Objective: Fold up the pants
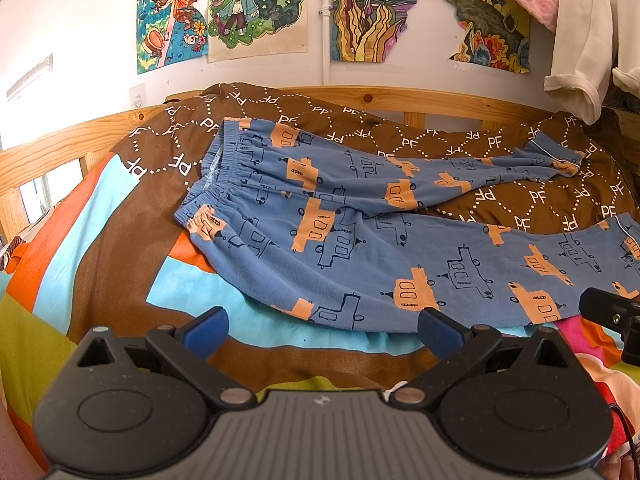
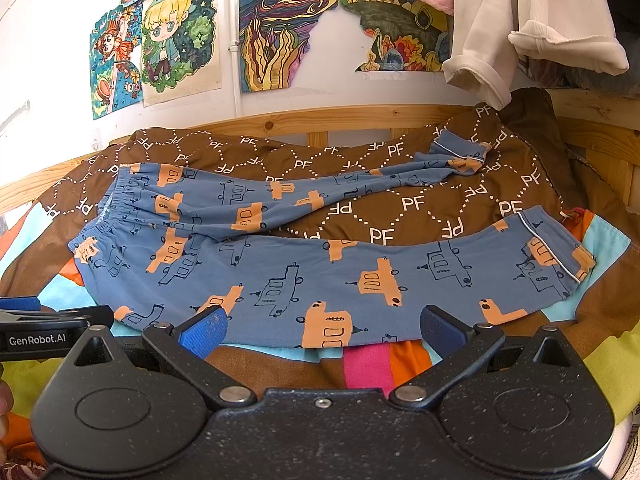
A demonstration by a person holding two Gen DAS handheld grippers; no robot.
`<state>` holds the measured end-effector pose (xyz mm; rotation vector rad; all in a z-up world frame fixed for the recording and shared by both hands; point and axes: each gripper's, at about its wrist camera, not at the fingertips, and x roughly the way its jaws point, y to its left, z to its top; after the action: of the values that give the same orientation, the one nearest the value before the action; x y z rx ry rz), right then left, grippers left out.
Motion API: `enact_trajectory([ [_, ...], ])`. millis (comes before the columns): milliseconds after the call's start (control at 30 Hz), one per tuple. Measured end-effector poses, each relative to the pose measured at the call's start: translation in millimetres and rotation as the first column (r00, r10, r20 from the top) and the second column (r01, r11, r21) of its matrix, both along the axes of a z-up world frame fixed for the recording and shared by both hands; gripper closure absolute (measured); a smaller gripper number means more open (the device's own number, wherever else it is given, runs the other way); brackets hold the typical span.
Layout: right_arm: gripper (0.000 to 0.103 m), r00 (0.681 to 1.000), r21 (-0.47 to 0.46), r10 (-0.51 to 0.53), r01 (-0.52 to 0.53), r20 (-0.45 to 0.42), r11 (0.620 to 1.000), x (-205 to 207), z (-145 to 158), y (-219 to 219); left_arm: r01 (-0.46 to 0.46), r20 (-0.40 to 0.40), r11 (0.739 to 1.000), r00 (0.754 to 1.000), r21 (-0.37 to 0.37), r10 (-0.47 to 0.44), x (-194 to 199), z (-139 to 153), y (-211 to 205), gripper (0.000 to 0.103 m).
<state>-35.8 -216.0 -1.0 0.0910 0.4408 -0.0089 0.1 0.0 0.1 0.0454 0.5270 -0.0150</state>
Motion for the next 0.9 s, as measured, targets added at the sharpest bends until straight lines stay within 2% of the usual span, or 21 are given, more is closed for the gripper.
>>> enact_trajectory([
  [467,0.001,1.000,0.010,-0.001,0.001,-0.004,1.000,-1,-2,-3,-0.003,-0.007,1.000,1.000,-0.002,0.003,-3,-2,0,0.000],
  [633,0.001,1.000,0.013,-0.006,0.006,-0.026,1.000,5,-2,-5,0.000,-0.033,1.000,0.999,-0.018,-0.001,3,-6,2,0.000],
  [767,0.001,0.998,0.020,0.023,-0.022,-0.059,1.000,20,5,-9,-0.008,-0.062,0.999,0.998,-0.045,0.005,9,-3,6,0.000],
  [900,0.001,0.991,-0.032,0.121,-0.123,-0.064,0.992,38,27,-7,-0.001,-0.084,0.995,0.996,-0.095,-0.007,19,8,11,0.000],
])
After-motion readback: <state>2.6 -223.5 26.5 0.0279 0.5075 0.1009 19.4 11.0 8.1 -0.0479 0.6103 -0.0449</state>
